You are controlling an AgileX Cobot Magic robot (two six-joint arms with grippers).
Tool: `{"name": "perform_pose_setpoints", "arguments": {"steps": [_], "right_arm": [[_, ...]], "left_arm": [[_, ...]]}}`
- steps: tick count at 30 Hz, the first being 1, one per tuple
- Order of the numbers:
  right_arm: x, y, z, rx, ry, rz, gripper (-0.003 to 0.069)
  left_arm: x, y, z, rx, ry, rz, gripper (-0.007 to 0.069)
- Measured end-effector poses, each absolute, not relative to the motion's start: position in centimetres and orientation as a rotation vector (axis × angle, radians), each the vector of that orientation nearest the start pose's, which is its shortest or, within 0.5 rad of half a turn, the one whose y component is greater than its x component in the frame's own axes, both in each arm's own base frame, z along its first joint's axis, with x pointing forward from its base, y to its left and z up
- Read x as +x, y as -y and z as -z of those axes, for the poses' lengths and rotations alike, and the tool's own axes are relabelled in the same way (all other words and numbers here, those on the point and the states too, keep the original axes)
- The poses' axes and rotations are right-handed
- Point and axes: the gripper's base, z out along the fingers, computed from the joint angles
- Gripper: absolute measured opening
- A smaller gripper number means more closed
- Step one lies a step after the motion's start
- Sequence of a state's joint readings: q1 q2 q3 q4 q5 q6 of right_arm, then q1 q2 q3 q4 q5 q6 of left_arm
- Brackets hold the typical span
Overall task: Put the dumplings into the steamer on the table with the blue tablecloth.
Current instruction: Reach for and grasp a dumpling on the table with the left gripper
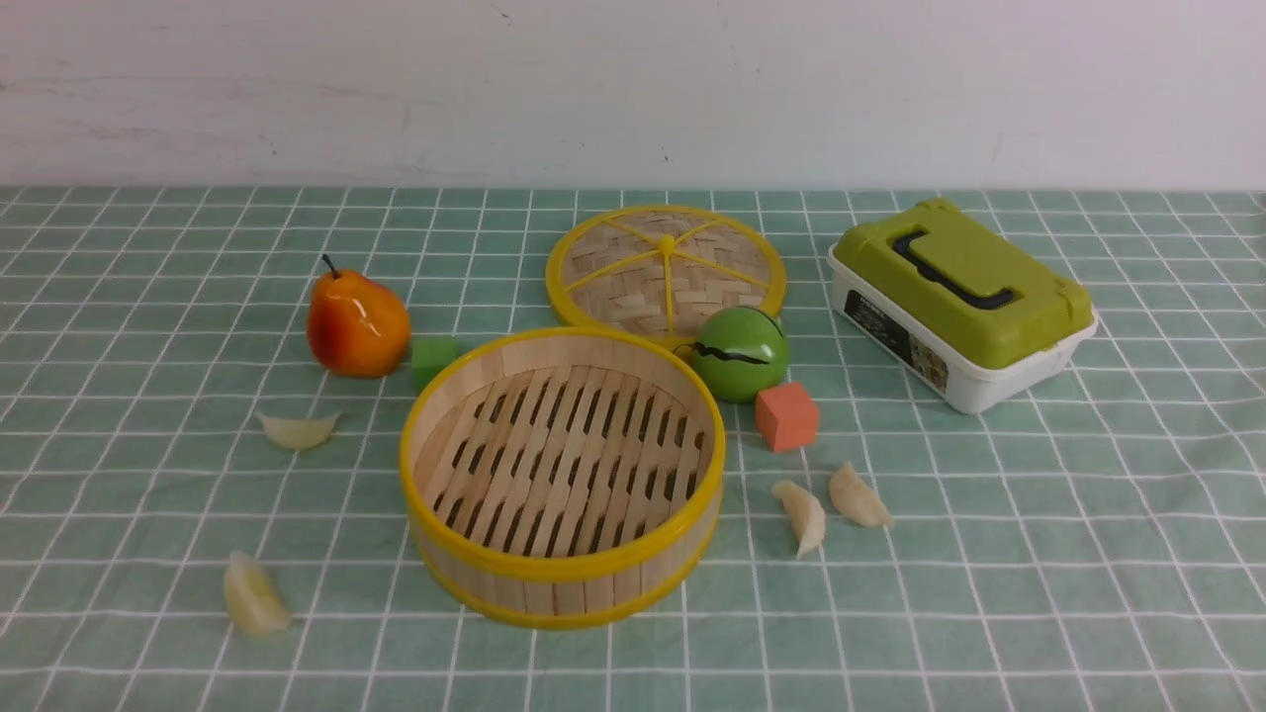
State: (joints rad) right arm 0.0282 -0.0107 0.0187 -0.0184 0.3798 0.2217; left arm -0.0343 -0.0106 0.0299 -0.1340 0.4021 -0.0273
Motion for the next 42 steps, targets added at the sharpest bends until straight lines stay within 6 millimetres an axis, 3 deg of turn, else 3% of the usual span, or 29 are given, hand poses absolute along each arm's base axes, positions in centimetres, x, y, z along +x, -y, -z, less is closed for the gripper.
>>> {"name": "perform_pose_setpoints", "arguments": {"steps": [31, 37, 42], "right_arm": [[5.3, 0.0, -17.4, 0.161, -1.858, -0.142, 0.0239], [5.5, -0.1, -18.3, 0.138, -1.739, -0.142, 0.0239], [5.6, -0.2, -20.5, 0.071, -1.492, -0.124, 0.0239]], "left_arm": [[5.2, 0.6, -17.0, -0.076, -1.883, 0.174, 0.013], [5.6, 0.5, -18.4, -0.085, -1.72, 0.167, 0.0134], [5.6, 0.1, -21.0, -0.099, -1.427, 0.154, 0.0141]]}}
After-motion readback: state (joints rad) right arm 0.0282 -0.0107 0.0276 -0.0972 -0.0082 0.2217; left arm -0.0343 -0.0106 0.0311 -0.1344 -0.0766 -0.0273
